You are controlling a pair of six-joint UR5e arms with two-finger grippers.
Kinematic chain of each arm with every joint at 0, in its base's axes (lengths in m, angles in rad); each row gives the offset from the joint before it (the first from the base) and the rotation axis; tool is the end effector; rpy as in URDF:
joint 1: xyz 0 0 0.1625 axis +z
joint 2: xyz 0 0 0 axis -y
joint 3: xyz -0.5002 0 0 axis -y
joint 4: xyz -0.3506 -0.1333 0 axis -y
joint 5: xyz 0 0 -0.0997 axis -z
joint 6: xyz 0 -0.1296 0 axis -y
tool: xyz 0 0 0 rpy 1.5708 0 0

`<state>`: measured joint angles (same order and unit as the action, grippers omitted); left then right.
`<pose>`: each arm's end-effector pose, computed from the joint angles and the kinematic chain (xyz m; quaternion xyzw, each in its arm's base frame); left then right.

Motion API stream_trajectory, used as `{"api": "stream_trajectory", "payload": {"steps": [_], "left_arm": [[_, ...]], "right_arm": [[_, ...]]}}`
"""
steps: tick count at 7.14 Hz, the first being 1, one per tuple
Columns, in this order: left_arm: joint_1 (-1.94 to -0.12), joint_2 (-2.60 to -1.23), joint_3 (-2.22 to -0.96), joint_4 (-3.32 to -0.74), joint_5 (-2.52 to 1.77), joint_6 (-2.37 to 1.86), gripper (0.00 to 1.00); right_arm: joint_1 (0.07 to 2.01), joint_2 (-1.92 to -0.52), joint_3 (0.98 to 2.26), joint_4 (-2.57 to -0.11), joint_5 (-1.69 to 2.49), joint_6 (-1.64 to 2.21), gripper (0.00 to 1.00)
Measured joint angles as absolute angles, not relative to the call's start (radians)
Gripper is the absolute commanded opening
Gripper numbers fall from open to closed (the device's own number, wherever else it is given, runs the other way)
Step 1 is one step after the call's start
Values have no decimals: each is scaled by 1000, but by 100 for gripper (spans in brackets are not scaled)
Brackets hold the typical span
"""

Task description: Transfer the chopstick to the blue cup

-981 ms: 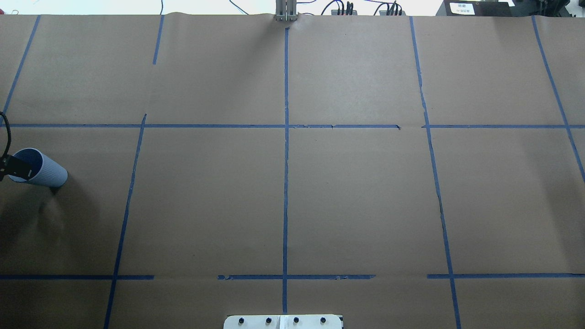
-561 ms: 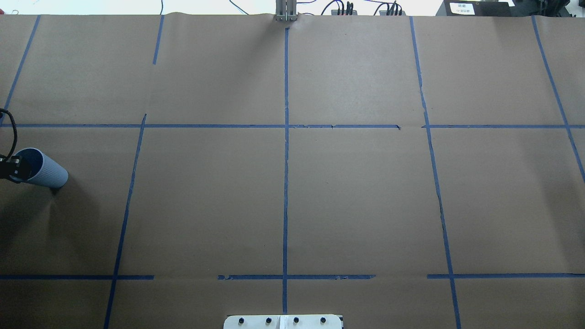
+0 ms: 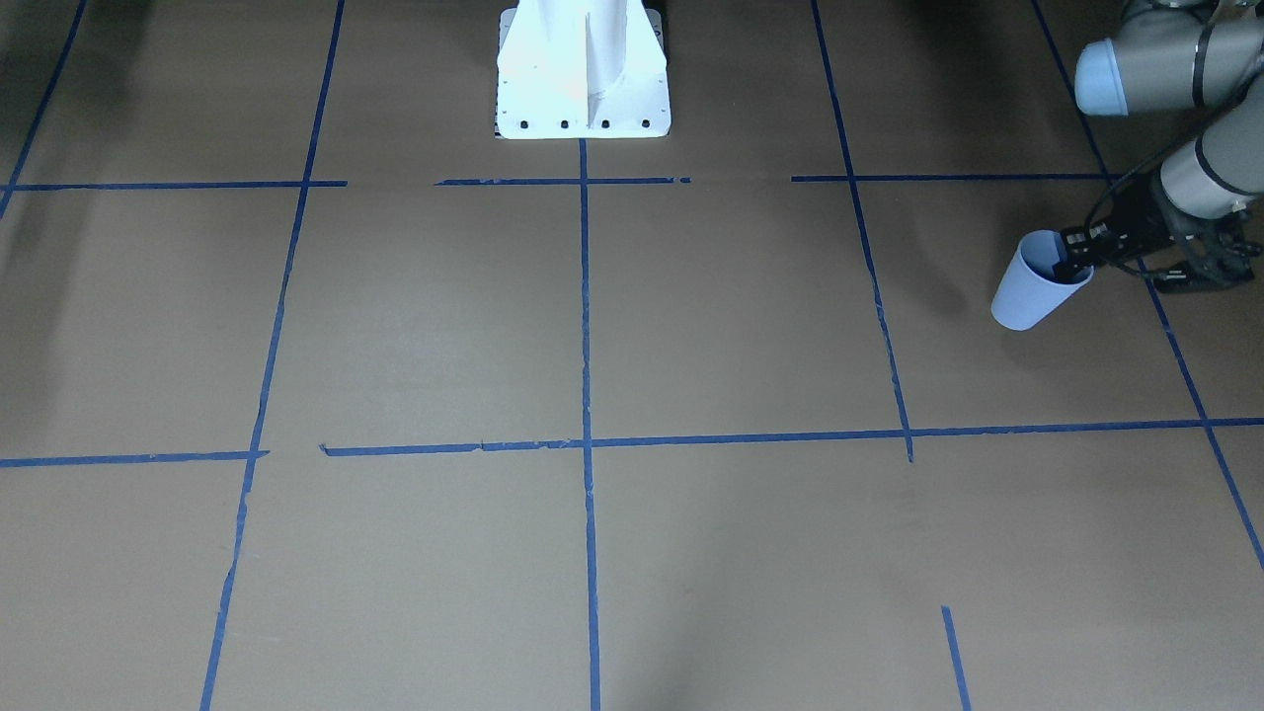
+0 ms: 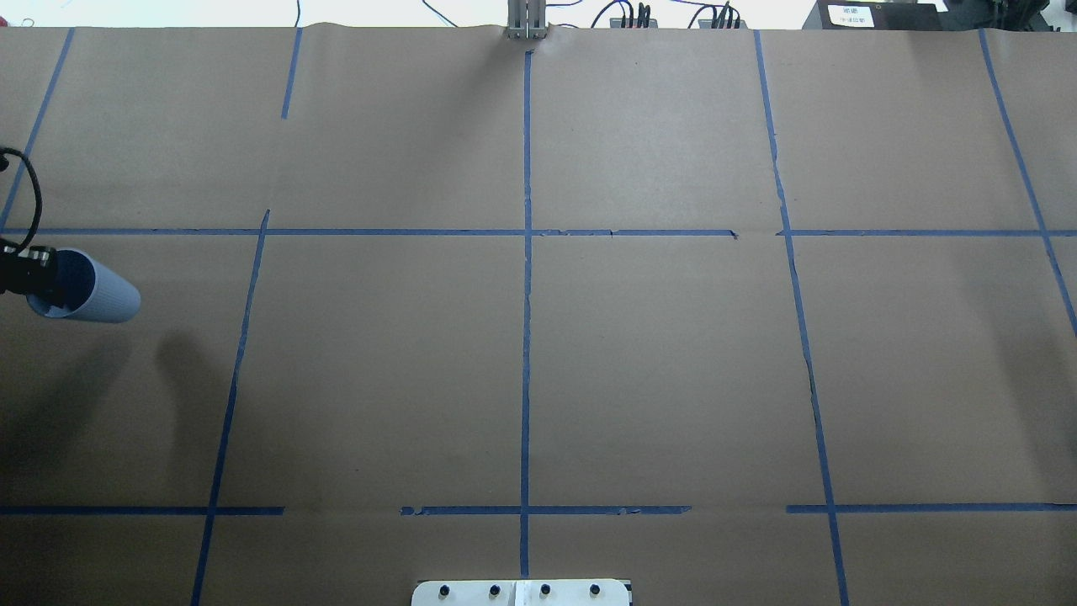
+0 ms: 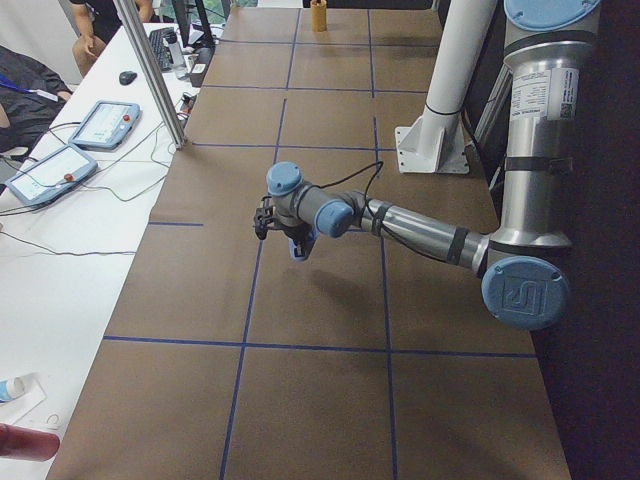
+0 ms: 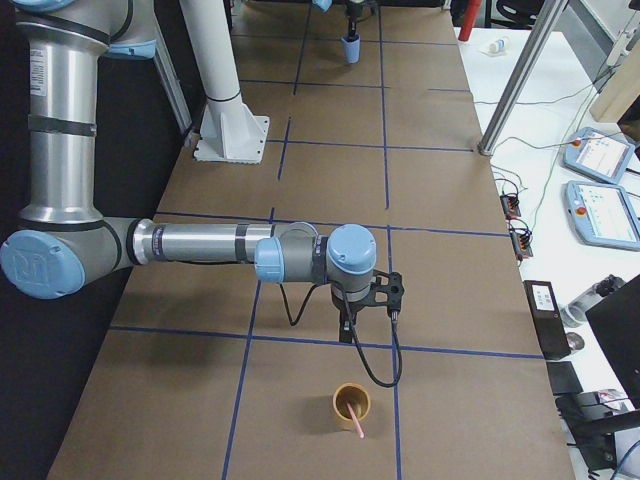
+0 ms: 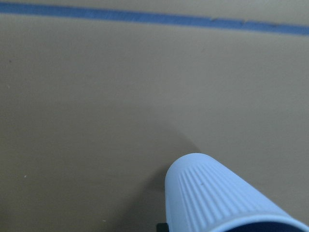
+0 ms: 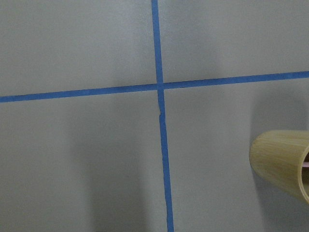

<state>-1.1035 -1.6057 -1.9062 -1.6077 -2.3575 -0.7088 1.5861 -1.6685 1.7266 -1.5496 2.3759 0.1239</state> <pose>0.1756 -0.4402 0.5801 -0.0528 0.4159 -0.0320 0.9073 0.0461 -0.4071 0.7216 0.0152 -0.3929 0.0484 0.9182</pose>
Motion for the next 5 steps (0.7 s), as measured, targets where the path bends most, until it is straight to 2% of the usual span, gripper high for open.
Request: {"api": "stream_trajectory", "payload": {"steps": [1, 2, 3, 5], "left_arm": [[-1103, -1721, -2006, -1362, -2357, -714, 0], [-1077, -1855, -2052, -1181, -2356, -764, 0], [-1001, -1981, -2052, -1101, -2355, -891, 0], [-838, -2184, -1923, -1194, -2341, -1184, 0]], "right_arm": [[1586, -1659, 1735, -1550, 2372, 128, 100], [1586, -1653, 1738, -1551, 2372, 135, 100], [1586, -1652, 1735, -1551, 2374, 139, 100], [1585, -1652, 1725, -1551, 2373, 140, 100]]}}
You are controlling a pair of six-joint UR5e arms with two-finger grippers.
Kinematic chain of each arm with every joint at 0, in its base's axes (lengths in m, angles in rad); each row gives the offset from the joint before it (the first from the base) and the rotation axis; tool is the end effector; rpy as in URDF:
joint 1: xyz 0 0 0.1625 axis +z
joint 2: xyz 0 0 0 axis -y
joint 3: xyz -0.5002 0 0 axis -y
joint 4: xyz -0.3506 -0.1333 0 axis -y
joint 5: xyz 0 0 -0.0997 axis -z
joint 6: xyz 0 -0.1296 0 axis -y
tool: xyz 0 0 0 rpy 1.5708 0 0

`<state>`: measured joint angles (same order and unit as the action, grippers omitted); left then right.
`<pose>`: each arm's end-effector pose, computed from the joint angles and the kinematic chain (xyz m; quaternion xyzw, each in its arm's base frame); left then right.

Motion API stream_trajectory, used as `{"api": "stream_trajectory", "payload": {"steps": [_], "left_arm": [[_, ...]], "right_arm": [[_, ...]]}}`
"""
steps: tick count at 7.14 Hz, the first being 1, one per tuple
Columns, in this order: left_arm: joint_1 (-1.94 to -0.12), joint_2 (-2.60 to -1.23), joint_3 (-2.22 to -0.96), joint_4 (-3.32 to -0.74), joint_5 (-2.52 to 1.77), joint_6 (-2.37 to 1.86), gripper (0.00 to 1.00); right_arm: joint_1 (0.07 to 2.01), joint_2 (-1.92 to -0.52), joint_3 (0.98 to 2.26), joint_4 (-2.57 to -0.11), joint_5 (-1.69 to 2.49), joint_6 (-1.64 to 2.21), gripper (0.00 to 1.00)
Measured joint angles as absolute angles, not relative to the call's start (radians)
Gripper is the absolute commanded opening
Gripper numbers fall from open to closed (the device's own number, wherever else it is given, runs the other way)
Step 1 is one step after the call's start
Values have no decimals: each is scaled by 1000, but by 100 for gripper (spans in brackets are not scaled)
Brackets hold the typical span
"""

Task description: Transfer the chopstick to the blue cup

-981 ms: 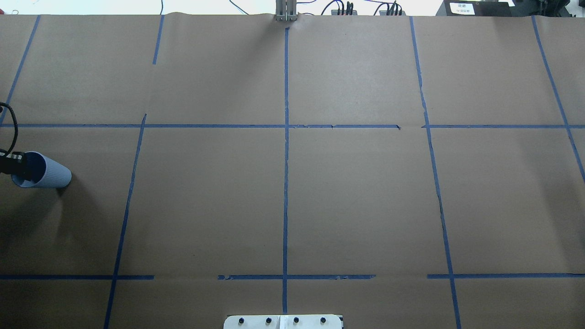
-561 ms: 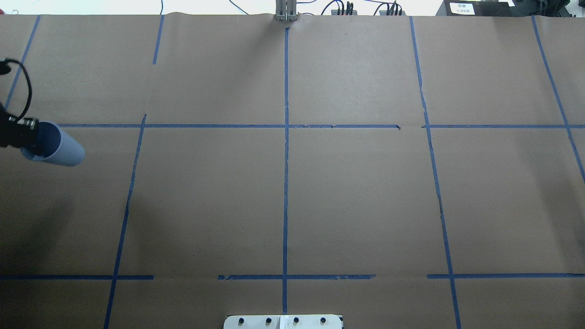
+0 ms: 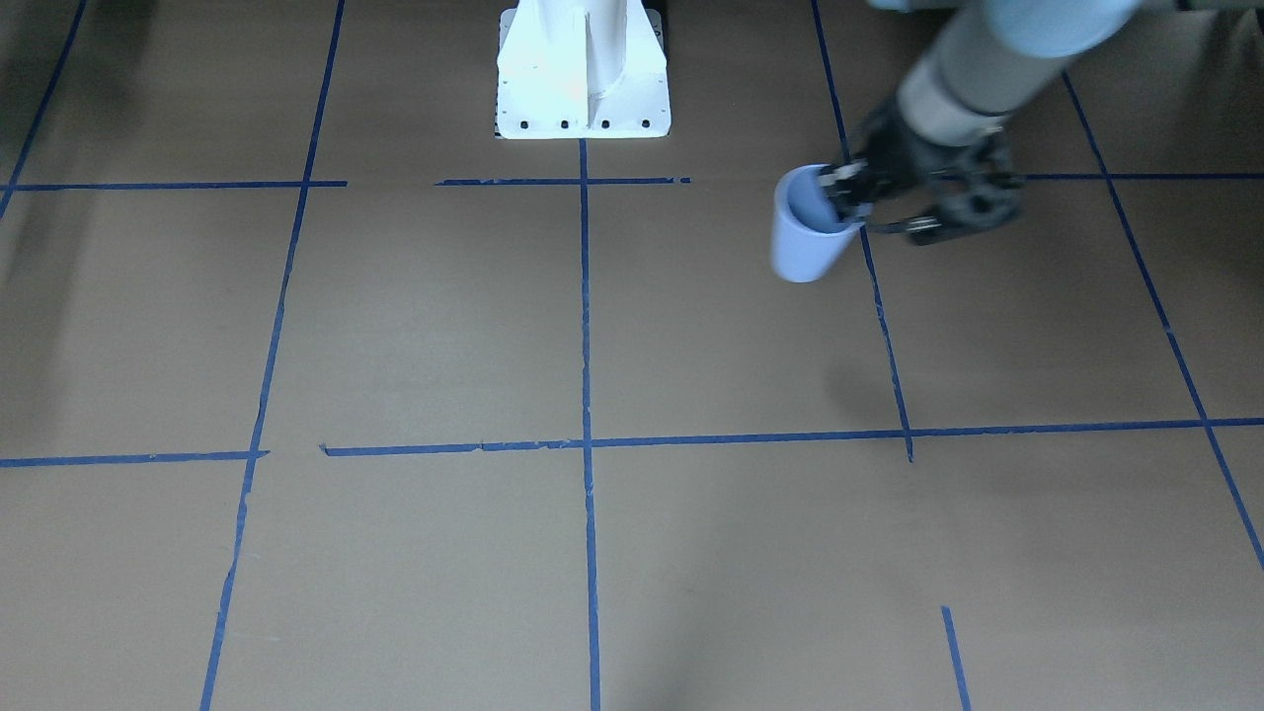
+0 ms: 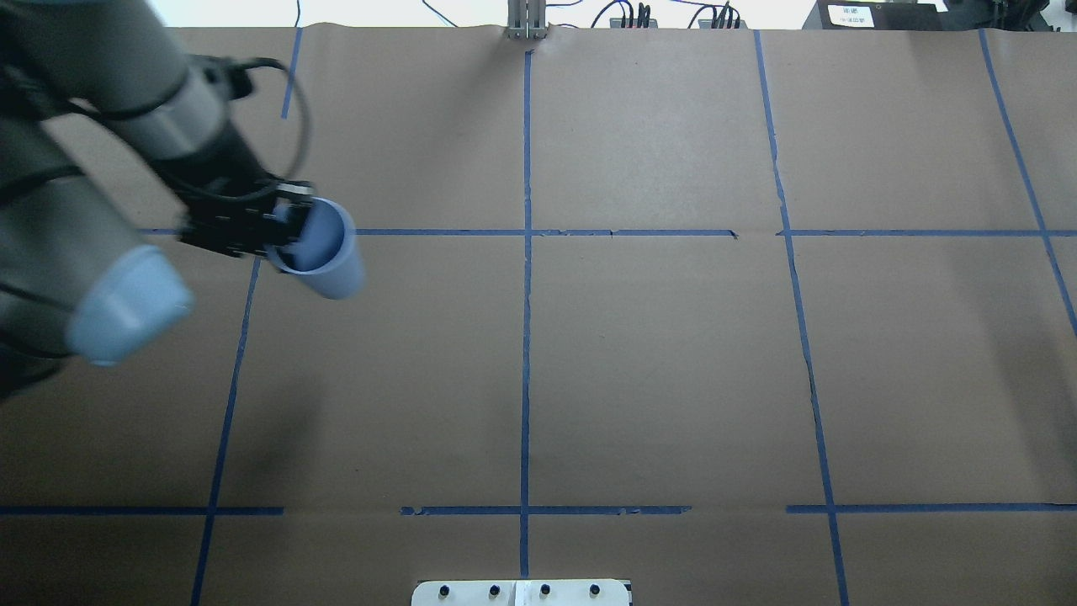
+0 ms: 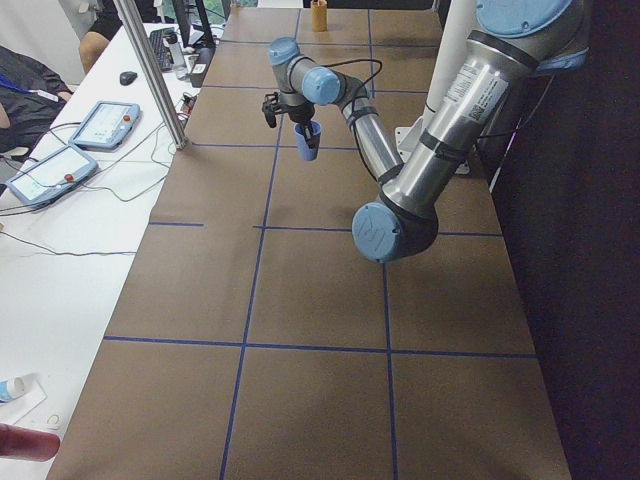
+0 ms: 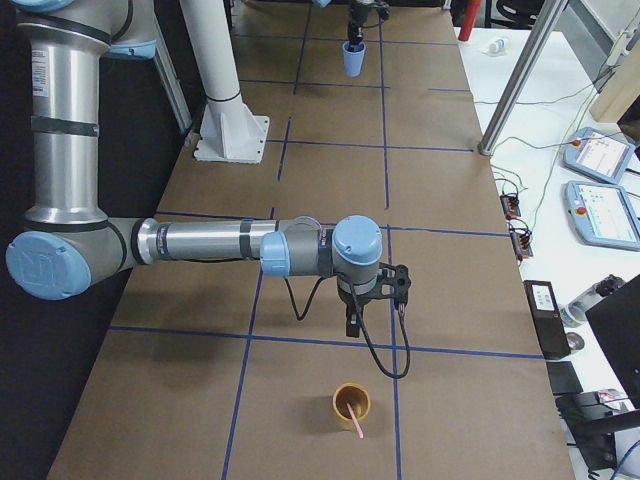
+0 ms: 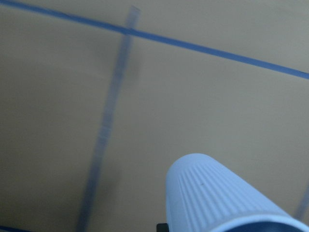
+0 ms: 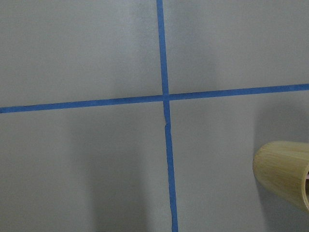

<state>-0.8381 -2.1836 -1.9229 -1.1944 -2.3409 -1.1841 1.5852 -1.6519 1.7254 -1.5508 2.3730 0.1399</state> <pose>0.3840 -0.4911 0.3055 -0.1396 0.4266 -0.0923 0.8888 0.0461 -0.4162 0.7157 0.0185 -0.3919 0.0527 0.9183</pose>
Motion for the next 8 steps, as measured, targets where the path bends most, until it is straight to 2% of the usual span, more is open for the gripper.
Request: {"api": "stream_trajectory", "payload": {"steps": [3, 5, 6, 7, 8], "left_arm": [[-682, -2352, -1607, -1497, -2249, -1365, 1], [-649, -2376, -1493, -1636, -2233, -1379, 4], [-635, -2383, -1458, -1680, -2223, -1381, 10], [-625, -2386, -1441, -1699, -2218, -1381, 46], [-620, -2387, -1434, -1706, -2216, -1380, 99]], "right_arm": [[1585, -1651, 1724, -1549, 2375, 141, 100], [1586, -1650, 1725, -1543, 2377, 143, 100], [1586, -1649, 1725, -1542, 2378, 144, 100], [1586, -1649, 1725, -1542, 2379, 144, 100], [1586, -1649, 1724, -1542, 2379, 144, 100]]}}
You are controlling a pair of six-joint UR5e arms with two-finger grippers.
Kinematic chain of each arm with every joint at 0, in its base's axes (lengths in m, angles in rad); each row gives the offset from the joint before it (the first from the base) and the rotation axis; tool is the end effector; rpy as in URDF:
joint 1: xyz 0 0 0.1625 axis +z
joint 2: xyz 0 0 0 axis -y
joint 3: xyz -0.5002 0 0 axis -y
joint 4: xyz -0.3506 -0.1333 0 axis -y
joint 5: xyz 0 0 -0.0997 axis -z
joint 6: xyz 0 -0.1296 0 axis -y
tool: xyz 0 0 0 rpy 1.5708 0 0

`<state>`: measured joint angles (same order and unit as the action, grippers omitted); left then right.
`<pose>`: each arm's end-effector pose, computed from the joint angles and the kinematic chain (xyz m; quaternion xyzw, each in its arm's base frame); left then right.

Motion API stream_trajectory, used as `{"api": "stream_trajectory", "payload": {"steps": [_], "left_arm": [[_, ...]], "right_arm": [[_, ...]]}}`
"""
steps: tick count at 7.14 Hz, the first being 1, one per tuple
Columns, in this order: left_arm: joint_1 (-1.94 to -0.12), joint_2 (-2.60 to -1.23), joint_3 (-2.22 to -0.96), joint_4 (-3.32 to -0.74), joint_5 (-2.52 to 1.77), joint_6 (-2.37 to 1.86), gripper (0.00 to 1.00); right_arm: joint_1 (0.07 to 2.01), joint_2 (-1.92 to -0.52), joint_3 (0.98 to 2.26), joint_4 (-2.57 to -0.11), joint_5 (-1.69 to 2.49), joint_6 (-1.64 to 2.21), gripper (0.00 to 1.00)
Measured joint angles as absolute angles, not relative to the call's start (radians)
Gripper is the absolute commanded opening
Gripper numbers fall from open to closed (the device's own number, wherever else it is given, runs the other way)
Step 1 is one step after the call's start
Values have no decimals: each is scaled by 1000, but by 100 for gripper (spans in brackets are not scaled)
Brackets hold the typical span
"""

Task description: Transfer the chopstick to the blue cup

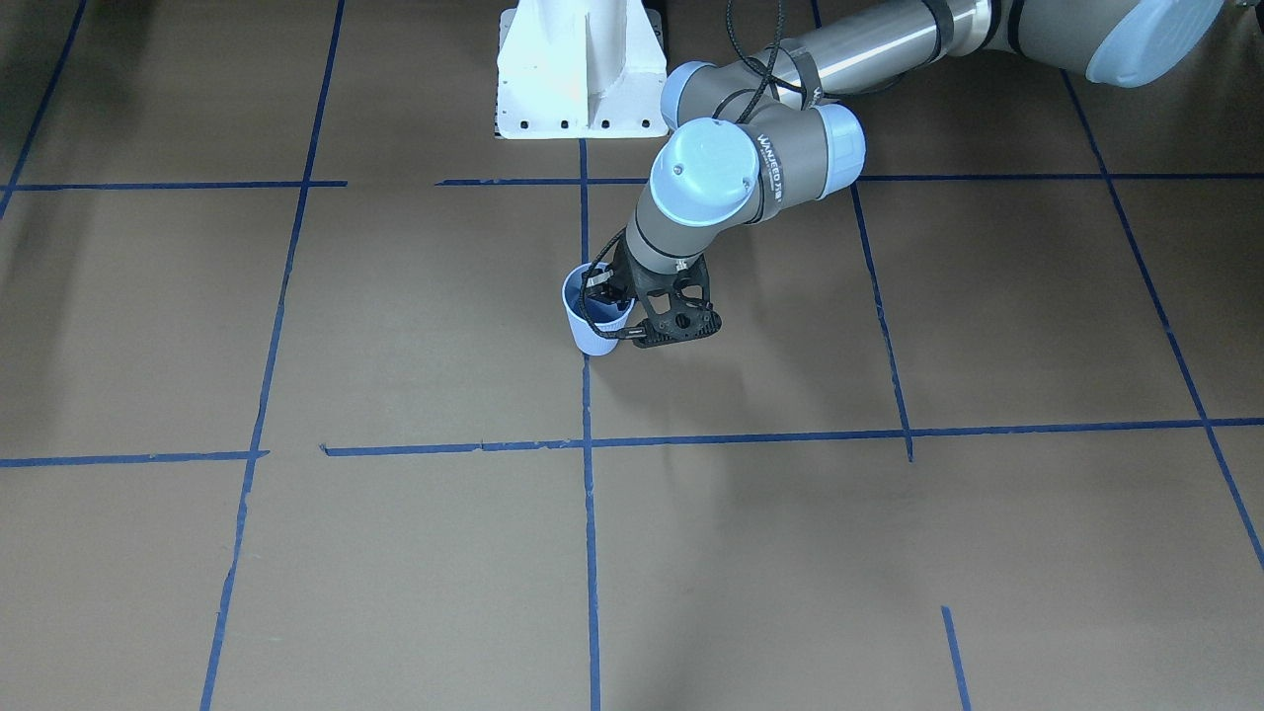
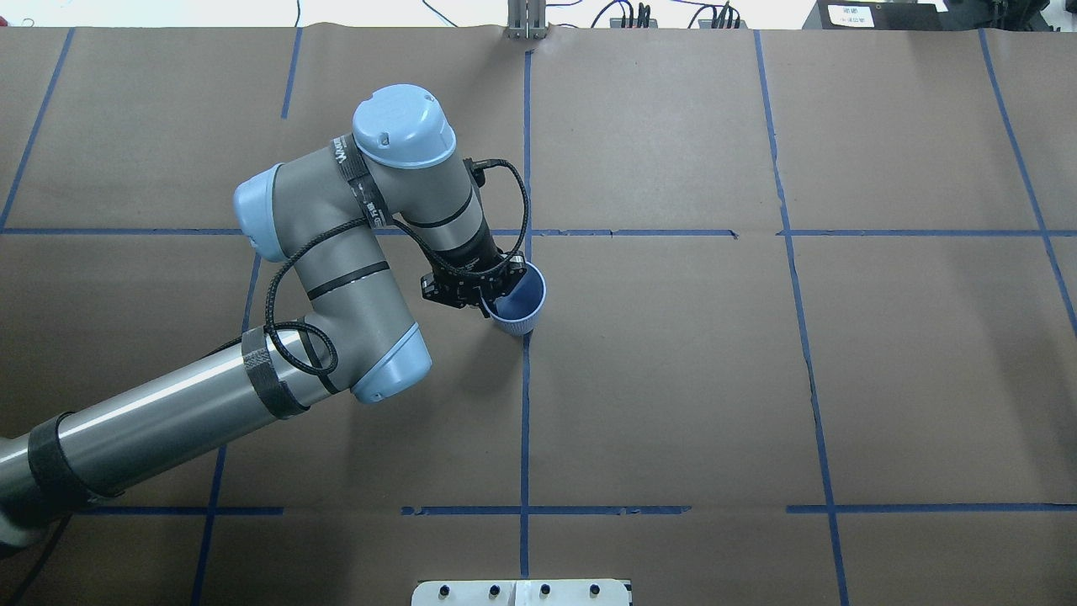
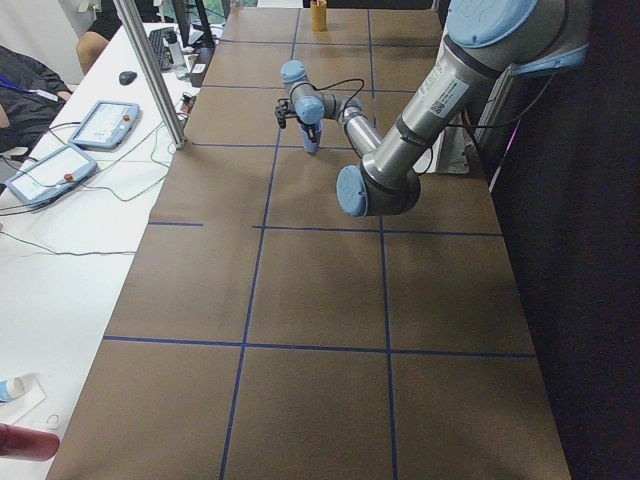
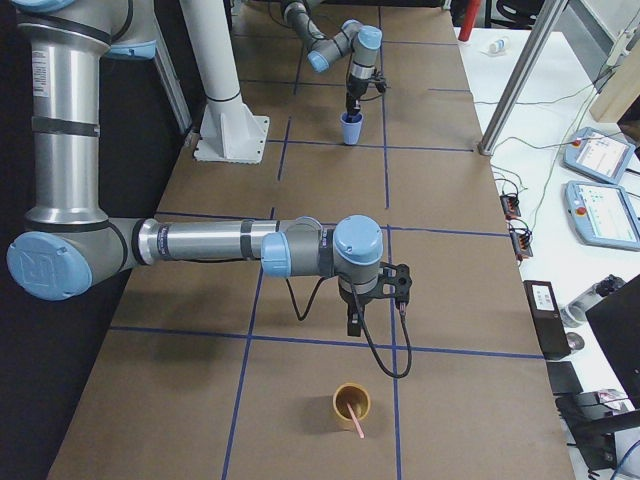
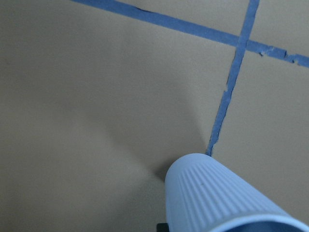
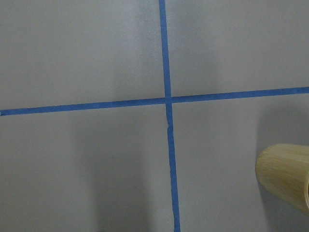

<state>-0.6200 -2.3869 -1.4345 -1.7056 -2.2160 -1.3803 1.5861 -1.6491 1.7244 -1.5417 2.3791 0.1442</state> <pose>0.6033 -0.4987 0.2833 -0.1194 0.4600 -0.0629 0.8776 0.0460 -0.4183 0.7134 0.0226 -0.3950 0.0527 0.9169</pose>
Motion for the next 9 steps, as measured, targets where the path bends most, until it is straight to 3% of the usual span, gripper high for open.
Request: {"api": "stream_trajectory", "payload": {"steps": [4, 9], "left_arm": [[-650, -2383, -1474, -1720, -2213, -1379, 100], [-968, -2207, -1767, -1451, -2326, -1059, 100]], "right_arm": [[1585, -1648, 1721, -1539, 2381, 140, 100], [1645, -1643, 1629, -1537, 2401, -16, 100]]}}
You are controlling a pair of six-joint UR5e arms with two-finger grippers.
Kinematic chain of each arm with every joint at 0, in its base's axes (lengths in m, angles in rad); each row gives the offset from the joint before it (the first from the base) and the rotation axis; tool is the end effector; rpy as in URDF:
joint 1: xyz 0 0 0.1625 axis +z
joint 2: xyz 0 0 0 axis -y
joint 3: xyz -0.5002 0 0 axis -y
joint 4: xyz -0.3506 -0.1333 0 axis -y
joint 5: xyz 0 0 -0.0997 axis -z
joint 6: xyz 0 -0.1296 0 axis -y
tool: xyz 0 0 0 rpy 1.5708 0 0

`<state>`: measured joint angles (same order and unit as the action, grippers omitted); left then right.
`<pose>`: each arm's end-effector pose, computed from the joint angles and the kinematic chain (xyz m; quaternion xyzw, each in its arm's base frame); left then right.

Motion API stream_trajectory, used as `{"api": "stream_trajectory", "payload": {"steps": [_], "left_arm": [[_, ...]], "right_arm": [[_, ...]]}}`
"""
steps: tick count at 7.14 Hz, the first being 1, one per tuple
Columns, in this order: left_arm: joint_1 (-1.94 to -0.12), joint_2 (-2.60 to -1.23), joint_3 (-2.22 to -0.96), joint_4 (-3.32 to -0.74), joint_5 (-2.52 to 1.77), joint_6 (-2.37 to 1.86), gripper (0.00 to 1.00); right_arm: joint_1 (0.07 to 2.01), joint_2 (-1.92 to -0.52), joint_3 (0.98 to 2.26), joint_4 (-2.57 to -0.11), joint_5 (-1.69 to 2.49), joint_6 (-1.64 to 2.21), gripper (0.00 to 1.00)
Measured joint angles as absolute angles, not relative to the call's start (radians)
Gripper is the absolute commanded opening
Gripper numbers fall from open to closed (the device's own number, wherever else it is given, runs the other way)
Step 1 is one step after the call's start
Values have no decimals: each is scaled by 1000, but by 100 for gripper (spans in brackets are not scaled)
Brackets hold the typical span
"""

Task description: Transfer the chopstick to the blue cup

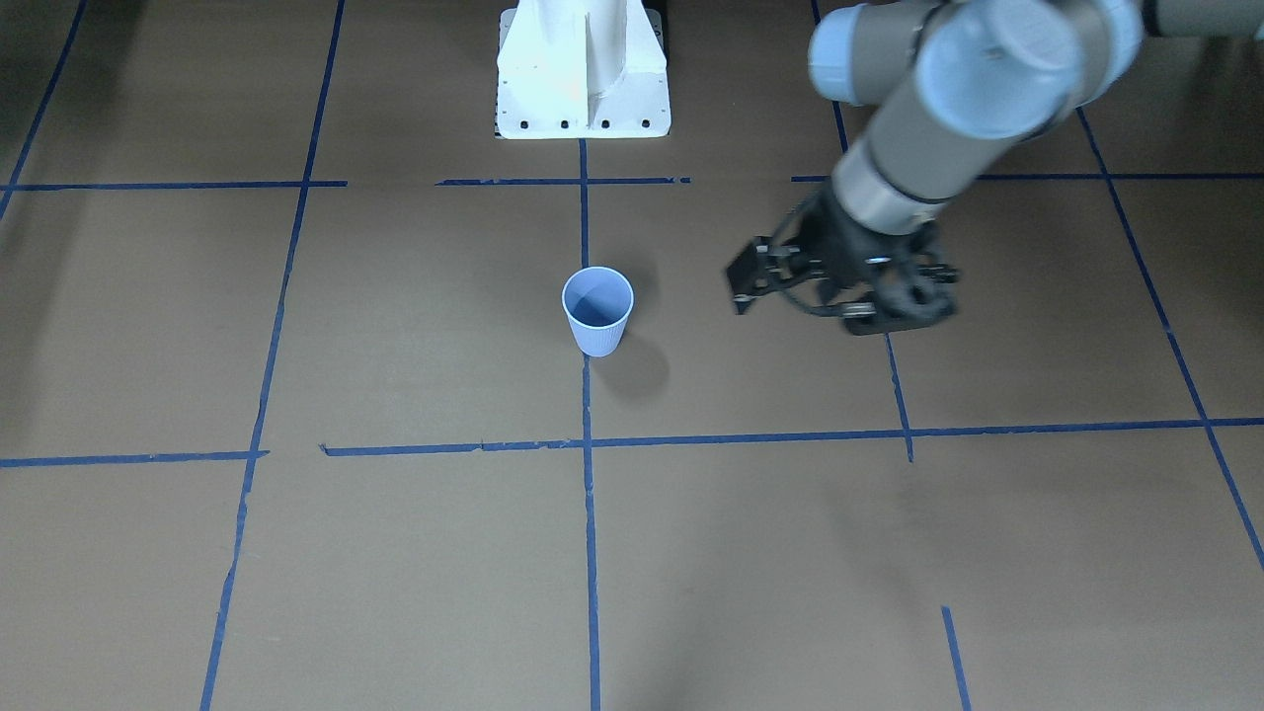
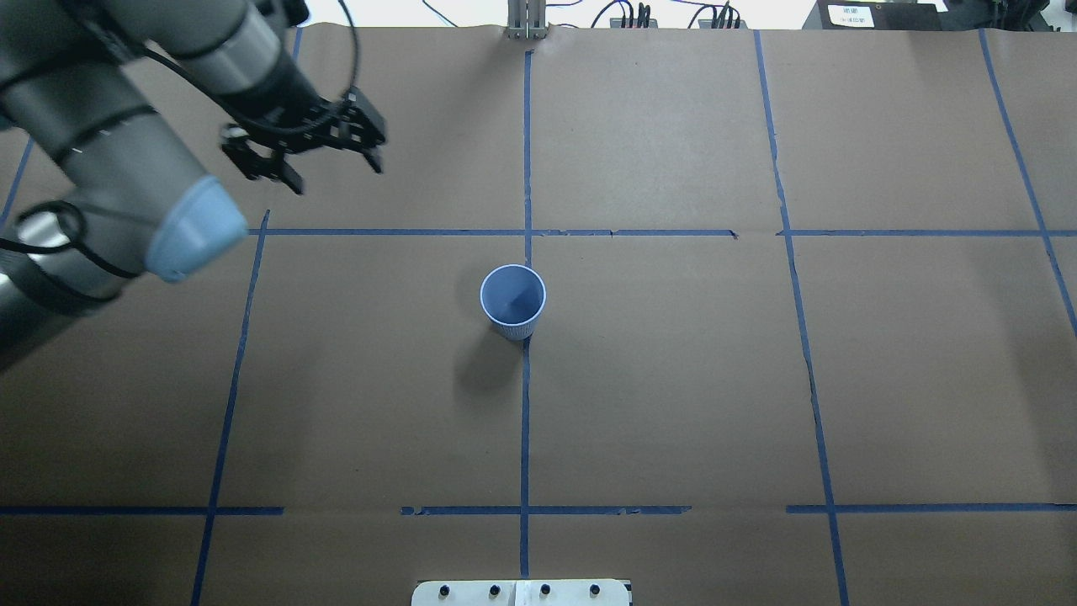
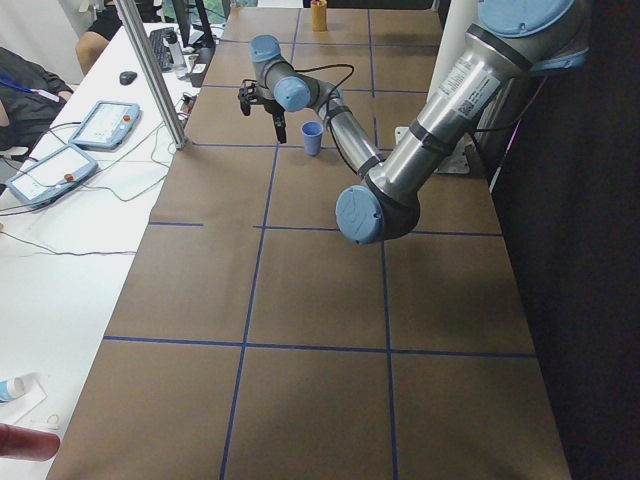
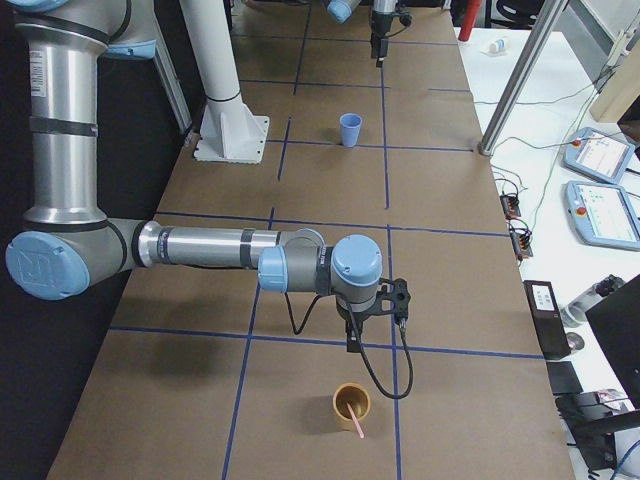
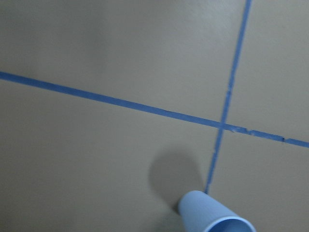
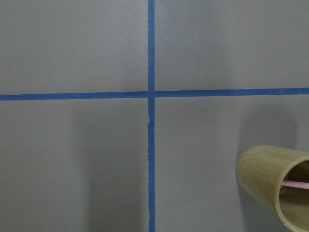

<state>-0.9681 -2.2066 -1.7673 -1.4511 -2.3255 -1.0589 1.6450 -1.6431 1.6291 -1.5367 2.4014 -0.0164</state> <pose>0.3432 -0.5774 0.3119 -0.0364 0.4723 -0.0718 0.8777 0.0683 -0.4119 0.7517 0.0275 -0.4026 0.0224 0.9147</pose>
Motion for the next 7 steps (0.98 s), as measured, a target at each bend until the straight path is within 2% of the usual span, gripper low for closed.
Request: {"api": "stream_trajectory", "payload": {"steps": [2, 4, 7], "left_arm": [[-1084, -2126, -1822, -1378, -2378, -876, 100], [-1118, -2097, -1835, -1367, -2394, -819, 100], [-1120, -2097, -1833, -1365, -2396, -812, 100]], "right_arm": [[1728, -1598, 1487, -1536, 2432, -179, 100], [1781, -1563, 1361, -1531, 2442, -246, 100], [1800, -1555, 1254, -1503, 2439, -250, 100]]}}
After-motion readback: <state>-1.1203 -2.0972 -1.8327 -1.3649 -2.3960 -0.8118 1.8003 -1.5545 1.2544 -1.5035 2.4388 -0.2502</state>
